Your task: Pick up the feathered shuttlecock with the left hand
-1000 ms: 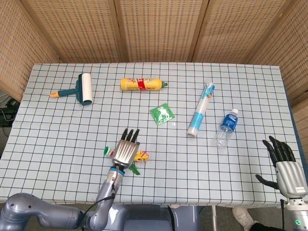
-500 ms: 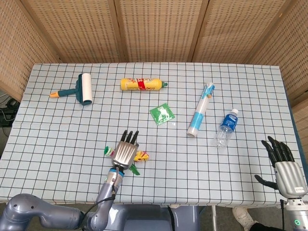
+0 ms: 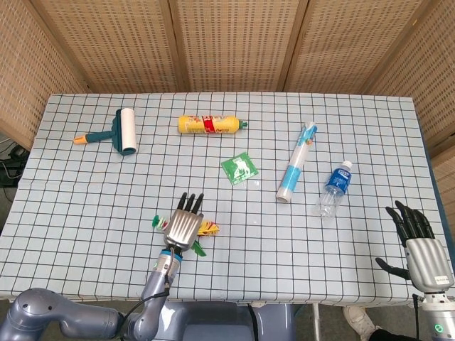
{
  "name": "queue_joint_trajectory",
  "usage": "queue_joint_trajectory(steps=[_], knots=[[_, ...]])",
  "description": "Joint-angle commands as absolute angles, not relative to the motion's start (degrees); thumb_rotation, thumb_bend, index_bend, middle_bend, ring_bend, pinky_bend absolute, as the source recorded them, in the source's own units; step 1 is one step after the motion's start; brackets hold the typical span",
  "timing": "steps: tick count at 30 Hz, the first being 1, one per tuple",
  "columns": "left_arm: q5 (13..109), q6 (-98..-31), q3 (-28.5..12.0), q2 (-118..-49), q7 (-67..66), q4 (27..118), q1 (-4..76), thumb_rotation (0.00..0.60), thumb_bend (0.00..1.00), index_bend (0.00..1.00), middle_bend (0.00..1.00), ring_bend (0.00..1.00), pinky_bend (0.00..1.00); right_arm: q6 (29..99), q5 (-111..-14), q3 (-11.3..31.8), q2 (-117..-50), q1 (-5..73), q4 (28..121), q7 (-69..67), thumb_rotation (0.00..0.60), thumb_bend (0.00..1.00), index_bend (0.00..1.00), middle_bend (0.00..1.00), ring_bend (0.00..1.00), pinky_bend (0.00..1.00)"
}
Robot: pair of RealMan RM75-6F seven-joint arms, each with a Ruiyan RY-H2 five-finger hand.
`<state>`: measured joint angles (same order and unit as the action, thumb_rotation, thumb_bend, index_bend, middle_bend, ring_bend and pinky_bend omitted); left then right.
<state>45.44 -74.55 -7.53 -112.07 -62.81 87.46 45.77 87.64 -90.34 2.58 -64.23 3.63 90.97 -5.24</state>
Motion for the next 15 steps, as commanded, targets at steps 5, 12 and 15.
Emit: queue_joint_trajectory(steps=[5, 12, 15], knots=[[46.17, -74.08, -7.33, -112.23, -62.27, 86.62, 45.48, 0.600, 0.50, 0.55, 0.00, 0.00, 0.00, 87.83, -90.48, 2.60, -64.26, 3.61, 90.87, -5.43, 0.600, 0.07, 0.00, 0.00, 0.00, 0.11], [48.26, -74.35, -7.12, -112.01, -60.88, 86.22, 44.88, 0.600, 0.62, 0.62, 0.00, 0.00, 0.00, 88.54, -90.73, 2.77, -64.24, 3.47, 90.43, -6.43, 0.600, 0.07, 0.00, 0.00, 0.00, 0.11], [49.60, -75.05, -7.54, -110.82, -60.22, 87.42, 44.56, 0.600, 0.63, 0.65, 0.00, 0.00, 0.00, 88.51, -90.80, 2.74, -64.24, 3.51, 90.35, -6.49, 0.600, 0.07, 0.00, 0.00, 0.00, 0.11]])
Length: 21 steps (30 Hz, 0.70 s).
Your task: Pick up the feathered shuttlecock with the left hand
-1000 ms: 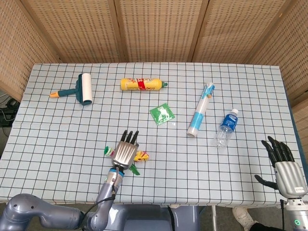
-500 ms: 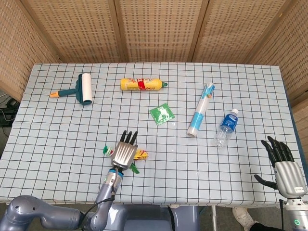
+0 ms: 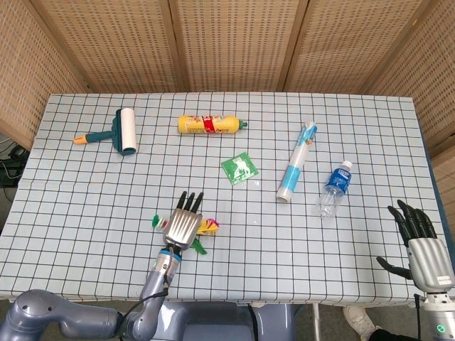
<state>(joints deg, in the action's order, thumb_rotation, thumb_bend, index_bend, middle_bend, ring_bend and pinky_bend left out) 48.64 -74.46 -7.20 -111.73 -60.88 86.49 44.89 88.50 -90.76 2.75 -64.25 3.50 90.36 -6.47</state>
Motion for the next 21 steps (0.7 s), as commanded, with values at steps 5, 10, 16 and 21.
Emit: queue_joint_trajectory(steps=[5, 10, 16, 21], knots=[[51.71, -76.13, -9.10, -107.65, -57.92, 91.13, 43.82, 0.600, 0.63, 0.66, 0.00, 0.00, 0.00, 88.75, -90.83, 2.79, -64.24, 3.44, 90.27, -6.59, 0.600, 0.07, 0.00, 0.00, 0.00, 0.11], [54.40, -77.37, -10.48, -104.45, -53.39, 94.96, 42.44, 0.600, 0.63, 0.65, 0.00, 0.00, 0.00, 88.97, -90.86, 2.85, -64.22, 3.38, 90.29, -6.60, 0.600, 0.07, 0.00, 0.00, 0.00, 0.11], [59.31, -77.38, -11.01, -101.35, -40.05, 97.17, 39.12, 0.600, 0.63, 0.65, 0.00, 0.00, 0.00, 88.96, -90.68, 2.92, -64.16, 3.36, 90.35, -6.56, 0.600, 0.07, 0.00, 0.00, 0.00, 0.11], [63.37, -76.45, -11.18, -97.03, -22.21, 98.62, 34.58, 0.600, 0.62, 0.65, 0.00, 0.00, 0.00, 88.82, -90.56, 2.95, -64.23, 3.40, 90.34, -6.31, 0.600, 0.07, 0.00, 0.00, 0.00, 0.11]])
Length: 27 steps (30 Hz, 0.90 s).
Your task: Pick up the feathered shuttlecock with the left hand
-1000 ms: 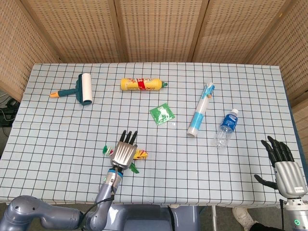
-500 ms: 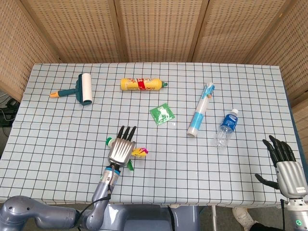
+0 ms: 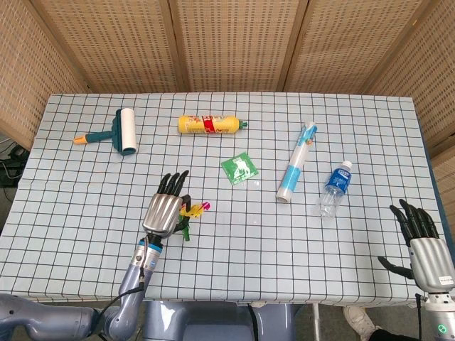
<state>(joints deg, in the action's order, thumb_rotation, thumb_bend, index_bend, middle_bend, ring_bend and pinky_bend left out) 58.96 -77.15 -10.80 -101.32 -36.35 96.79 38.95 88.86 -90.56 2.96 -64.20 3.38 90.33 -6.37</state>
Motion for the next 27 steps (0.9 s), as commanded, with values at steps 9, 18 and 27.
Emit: queue_joint_trajectory(steps=[9, 18, 27], knots=[[60.14, -68.44, -13.30, -87.96, -0.80, 101.01, 29.53, 0.600, 0.61, 0.67, 0.00, 0.00, 0.00, 88.59, -90.56, 2.87, -64.57, 3.48, 90.41, -5.25, 0.600, 0.07, 0.00, 0.00, 0.00, 0.11], [60.10, -60.52, -12.41, -83.67, 11.00, 98.88, 27.64, 0.600, 0.60, 0.66, 0.00, 0.00, 0.00, 88.42, -90.57, 2.77, -64.79, 3.51, 90.35, -4.75, 0.600, 0.07, 0.00, 0.00, 0.00, 0.11], [62.07, -52.76, -11.69, -82.22, 19.56, 94.58, 28.06, 0.600, 0.58, 0.64, 0.00, 0.00, 0.00, 88.39, -90.53, 2.79, -64.79, 3.53, 90.37, -4.72, 0.600, 0.07, 0.00, 0.00, 0.00, 0.11]])
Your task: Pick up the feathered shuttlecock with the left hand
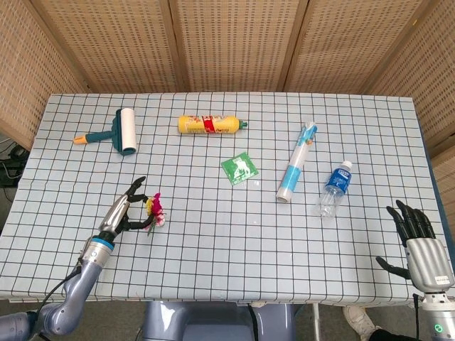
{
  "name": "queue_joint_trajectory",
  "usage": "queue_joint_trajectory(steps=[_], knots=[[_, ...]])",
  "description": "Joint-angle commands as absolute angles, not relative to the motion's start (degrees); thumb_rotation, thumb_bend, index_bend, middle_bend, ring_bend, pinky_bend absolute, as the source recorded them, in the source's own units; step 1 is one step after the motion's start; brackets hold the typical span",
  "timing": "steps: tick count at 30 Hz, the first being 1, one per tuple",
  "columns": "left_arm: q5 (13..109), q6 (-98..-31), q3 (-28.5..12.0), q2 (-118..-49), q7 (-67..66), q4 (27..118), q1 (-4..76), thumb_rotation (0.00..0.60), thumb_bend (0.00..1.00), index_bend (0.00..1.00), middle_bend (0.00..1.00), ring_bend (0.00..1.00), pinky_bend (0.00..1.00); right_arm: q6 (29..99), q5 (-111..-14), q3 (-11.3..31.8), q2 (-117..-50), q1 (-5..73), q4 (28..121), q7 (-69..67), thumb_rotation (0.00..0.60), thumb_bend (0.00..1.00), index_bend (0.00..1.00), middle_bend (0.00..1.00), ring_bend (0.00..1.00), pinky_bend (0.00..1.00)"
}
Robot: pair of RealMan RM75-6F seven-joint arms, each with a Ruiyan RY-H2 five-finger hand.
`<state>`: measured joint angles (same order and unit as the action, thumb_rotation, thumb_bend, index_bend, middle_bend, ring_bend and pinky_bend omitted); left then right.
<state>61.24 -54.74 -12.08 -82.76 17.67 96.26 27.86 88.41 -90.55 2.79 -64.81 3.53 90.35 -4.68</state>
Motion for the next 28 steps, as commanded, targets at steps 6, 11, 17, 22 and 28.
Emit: queue_joint_trajectory(steps=[6, 11, 17, 22, 28], knots=[[64.33, -52.41, -10.59, -81.55, 18.70, 93.15, 28.14, 0.600, 0.25, 0.41, 0.00, 0.00, 0.00, 88.47, -90.67, 2.75, -64.83, 3.53, 90.24, -4.83, 0.600, 0.07, 0.00, 0.00, 0.00, 0.11], [67.15, -55.22, -12.09, -79.71, 21.72, 95.20, 27.09, 0.600, 0.17, 0.19, 0.00, 0.00, 0.00, 88.56, -90.80, 2.72, -64.91, 3.52, 90.16, -4.69, 0.600, 0.07, 0.00, 0.00, 0.00, 0.11], [74.83, -65.86, -13.59, -75.55, 21.83, 98.10, 23.74, 0.600, 0.17, 0.16, 0.00, 0.00, 0.00, 88.71, -91.16, 2.61, -65.00, 3.52, 90.23, -4.14, 0.600, 0.07, 0.00, 0.00, 0.00, 0.11], [79.64, -74.00, -11.06, -74.69, 10.39, 95.70, 20.79, 0.600, 0.19, 0.17, 0.00, 0.00, 0.00, 88.83, -91.39, 2.60, -65.19, 3.56, 90.39, -3.53, 0.600, 0.07, 0.00, 0.00, 0.00, 0.11], [81.71, -81.68, -7.23, -74.92, -7.63, 93.87, 16.55, 0.600, 0.20, 0.09, 0.00, 0.00, 0.00, 89.06, -91.04, 2.98, -65.36, 3.58, 90.48, -2.79, 0.600, 0.07, 0.01, 0.00, 0.00, 0.09]])
